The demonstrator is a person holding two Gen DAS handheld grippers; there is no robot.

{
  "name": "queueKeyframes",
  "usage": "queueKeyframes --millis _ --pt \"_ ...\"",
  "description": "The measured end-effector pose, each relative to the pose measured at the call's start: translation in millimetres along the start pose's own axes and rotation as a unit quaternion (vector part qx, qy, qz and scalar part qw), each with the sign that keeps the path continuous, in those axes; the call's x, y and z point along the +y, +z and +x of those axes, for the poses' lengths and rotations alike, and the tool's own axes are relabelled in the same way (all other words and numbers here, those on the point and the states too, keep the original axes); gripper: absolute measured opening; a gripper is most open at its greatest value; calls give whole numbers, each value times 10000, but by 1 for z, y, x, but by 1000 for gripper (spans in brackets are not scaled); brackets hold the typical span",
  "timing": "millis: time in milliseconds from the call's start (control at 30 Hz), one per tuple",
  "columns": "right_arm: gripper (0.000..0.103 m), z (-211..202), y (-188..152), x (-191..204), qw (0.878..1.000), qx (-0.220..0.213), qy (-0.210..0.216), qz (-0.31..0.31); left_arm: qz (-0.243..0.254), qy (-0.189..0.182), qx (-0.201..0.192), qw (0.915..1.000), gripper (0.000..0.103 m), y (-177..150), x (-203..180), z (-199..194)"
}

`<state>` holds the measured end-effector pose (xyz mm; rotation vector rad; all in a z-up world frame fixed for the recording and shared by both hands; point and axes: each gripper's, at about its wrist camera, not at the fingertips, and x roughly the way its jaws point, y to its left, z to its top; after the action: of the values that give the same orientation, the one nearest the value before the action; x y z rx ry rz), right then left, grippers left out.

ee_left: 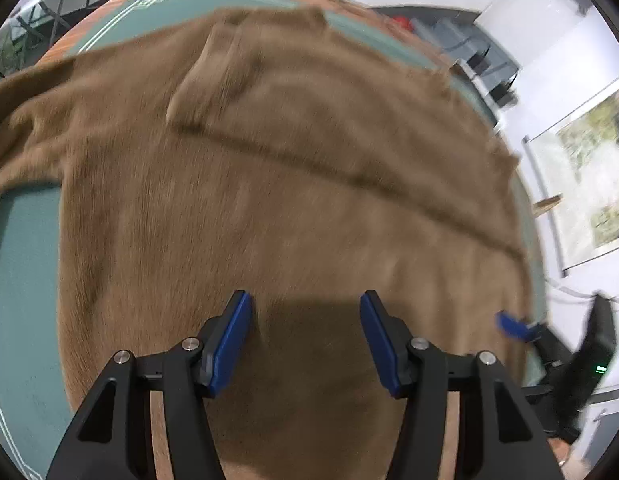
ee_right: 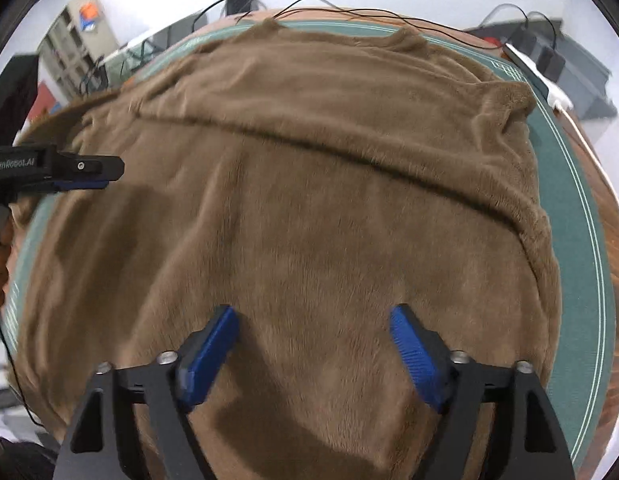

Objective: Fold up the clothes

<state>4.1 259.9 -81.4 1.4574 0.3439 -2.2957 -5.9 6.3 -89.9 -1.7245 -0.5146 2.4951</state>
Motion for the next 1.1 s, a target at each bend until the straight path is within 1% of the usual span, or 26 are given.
queueKeyframes --millis 33,100,133,200,267,333,500,600,667,733,900,1000,1100 --pt "91 0 -3 4 9998 -32 -66 -159 158 121 -63 9998 61 -3 -4 -1" --pt "91 -2 -3 3 9999 -3 -86 -118 243 278 -55 9993 61 -6 -12 -4" --pt "91 -4 -3 1 10000 31 -66 -30 220 239 -66 9994 61 -7 -14 -8" --pt "91 -19 -8 -4 9997 -124 11 199 198 132 -159 9996 62 -13 -17 -20" --pt "91 -34 -18 -6 9993 -249 46 275 251 102 -204 9994 62 -24 -21 -30" --pt "91 -46 -34 -6 9991 -258 96 307 305 78 -212 9993 63 -37 -25 -38" --pt "91 -52 -68 19 9994 -117 303 79 540 90 -34 9985 65 -77 -36 -44" --pt "91 -50 -87 28 9995 -58 205 -227 671 155 121 9975 67 -104 -38 -46" --pt "92 -49 -100 34 9990 -19 134 -435 638 226 246 9974 67 -122 -36 -44" --pt "92 -48 -113 40 9979 20 63 -642 614 298 214 9974 67 -137 -34 -44" --pt "93 -50 -123 35 9977 -112 155 -652 758 519 14 9958 71 -164 -37 -45" --pt "95 -49 -123 36 9975 -150 135 -672 532 474 -30 9975 72 -165 -35 -47" --pt "99 -49 -124 35 9977 -136 123 -651 128 183 -116 9997 72 -157 -22 -55"
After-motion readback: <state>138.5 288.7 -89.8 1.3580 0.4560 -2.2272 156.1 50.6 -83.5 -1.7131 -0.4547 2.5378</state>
